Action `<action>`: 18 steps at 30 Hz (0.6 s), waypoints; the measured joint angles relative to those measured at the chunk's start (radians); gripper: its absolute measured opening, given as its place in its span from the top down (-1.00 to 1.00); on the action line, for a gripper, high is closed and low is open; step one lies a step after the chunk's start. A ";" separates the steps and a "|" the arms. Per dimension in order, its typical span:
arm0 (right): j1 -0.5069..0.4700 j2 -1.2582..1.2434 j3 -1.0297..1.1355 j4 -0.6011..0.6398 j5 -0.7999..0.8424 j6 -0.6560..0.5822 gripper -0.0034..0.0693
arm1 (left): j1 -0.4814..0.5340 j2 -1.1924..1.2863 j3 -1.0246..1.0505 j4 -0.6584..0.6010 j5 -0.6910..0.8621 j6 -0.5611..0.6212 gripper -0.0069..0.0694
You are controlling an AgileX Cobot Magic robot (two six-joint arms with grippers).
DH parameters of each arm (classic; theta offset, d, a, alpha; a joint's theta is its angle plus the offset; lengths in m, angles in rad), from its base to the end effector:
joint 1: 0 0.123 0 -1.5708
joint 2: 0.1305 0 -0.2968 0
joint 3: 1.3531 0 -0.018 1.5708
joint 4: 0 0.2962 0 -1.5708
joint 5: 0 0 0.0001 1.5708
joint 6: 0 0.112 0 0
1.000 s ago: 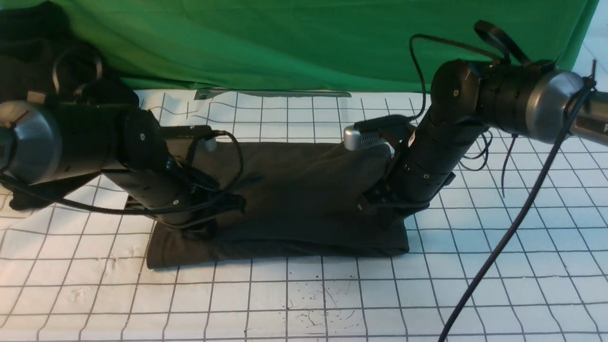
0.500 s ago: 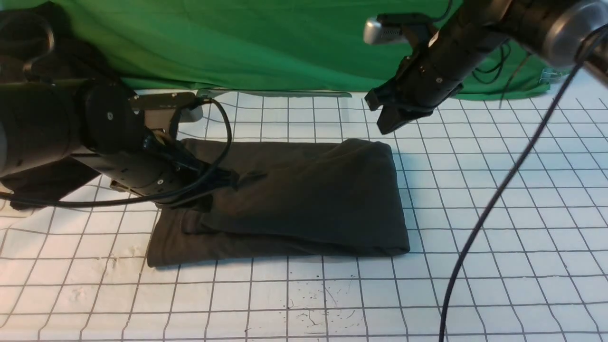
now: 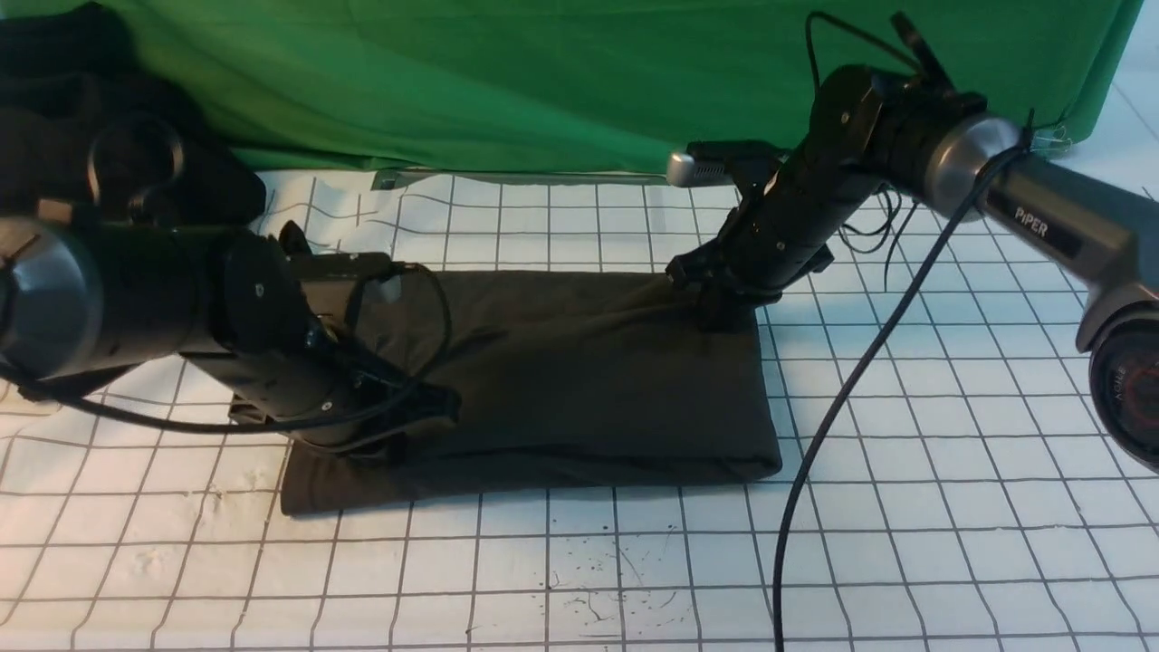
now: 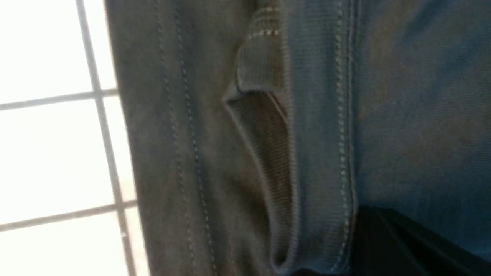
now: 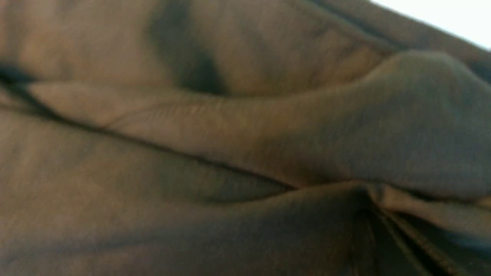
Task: Fold a long-sleeved shirt over a white checkered tablecloth.
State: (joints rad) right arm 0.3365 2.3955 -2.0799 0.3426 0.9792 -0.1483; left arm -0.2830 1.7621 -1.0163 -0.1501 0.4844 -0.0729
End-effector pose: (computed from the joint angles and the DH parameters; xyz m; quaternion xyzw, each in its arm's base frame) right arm 0.5332 0.2196 0.1454 -0.1667 0.9571 0.1724 0.1625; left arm 0.3683 -0.1153 0.1360 0.0451 0.9751 -0.0849 0.1998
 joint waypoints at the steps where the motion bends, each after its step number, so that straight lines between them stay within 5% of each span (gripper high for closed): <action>1: 0.000 0.000 -0.001 0.001 -0.012 0.000 0.88 | -0.001 -0.001 0.002 0.016 -0.006 -0.016 0.83; 10: -0.011 -0.104 -0.030 -0.075 0.097 -0.005 0.90 | 0.001 -0.165 0.016 0.150 0.045 -0.088 0.83; 18: -0.062 -0.546 -0.002 -0.212 0.215 -0.001 0.90 | 0.002 -0.603 0.017 0.199 0.229 -0.103 0.83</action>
State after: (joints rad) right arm 0.2749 1.8495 -2.0820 0.1309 1.1945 -0.1491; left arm -0.2807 1.1593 -0.9994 0.0492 0.7131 -0.1760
